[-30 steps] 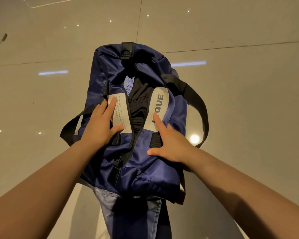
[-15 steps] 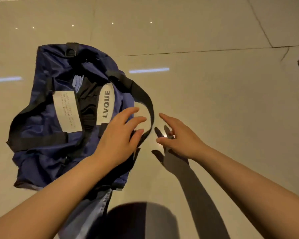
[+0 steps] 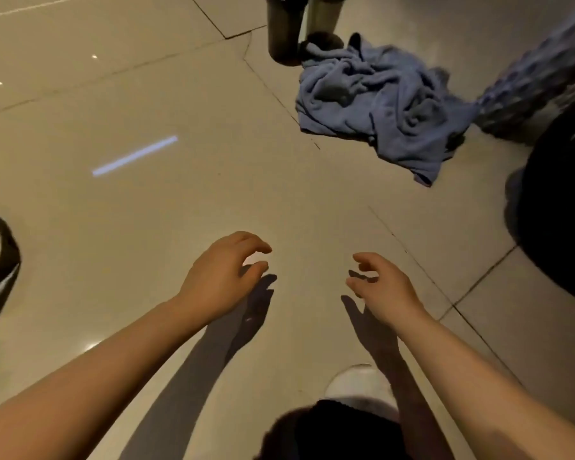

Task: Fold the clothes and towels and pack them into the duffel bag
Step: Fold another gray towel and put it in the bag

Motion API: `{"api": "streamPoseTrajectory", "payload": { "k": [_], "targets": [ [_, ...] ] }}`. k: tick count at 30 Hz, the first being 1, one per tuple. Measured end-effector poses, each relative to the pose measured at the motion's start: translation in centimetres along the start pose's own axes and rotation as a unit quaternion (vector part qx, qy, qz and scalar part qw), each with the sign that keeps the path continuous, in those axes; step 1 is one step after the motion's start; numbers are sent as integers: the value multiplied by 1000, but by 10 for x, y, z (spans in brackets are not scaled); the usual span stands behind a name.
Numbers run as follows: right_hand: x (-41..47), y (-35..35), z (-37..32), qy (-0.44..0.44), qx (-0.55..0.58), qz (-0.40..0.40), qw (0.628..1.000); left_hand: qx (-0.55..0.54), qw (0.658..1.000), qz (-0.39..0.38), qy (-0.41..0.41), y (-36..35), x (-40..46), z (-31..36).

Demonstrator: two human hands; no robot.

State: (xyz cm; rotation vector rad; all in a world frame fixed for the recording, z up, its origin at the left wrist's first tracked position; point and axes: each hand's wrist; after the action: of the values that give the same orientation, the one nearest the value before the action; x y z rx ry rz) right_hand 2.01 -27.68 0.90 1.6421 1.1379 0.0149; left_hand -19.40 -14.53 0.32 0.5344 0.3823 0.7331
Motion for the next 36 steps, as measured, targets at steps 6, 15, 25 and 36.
{"api": "streamPoseTrajectory", "payload": {
  "k": [6,15,25,36],
  "targets": [
    [8,18,58,-70,114,93,987,63,989,-120,65,-47,78,30],
    [98,76,41,-40,177,121,976,171,976,41,128,-67,222,32],
    [204,174,7,49,-7,125,991,205,960,79,177,-110,247,1],
    [315,172,-48,25,-85,137,987,228,953,90,180,-116,249,-7]
  ]
}}
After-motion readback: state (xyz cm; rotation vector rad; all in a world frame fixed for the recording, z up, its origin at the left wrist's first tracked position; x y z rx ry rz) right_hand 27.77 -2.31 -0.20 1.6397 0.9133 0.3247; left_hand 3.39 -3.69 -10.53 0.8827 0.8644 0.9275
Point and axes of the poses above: each hand's wrist, its own x-axis towards the middle knuckle, its own y-axis out of the back of the hand, z = x × y, and after that the axes turned 15 degrees about -x, right-handed
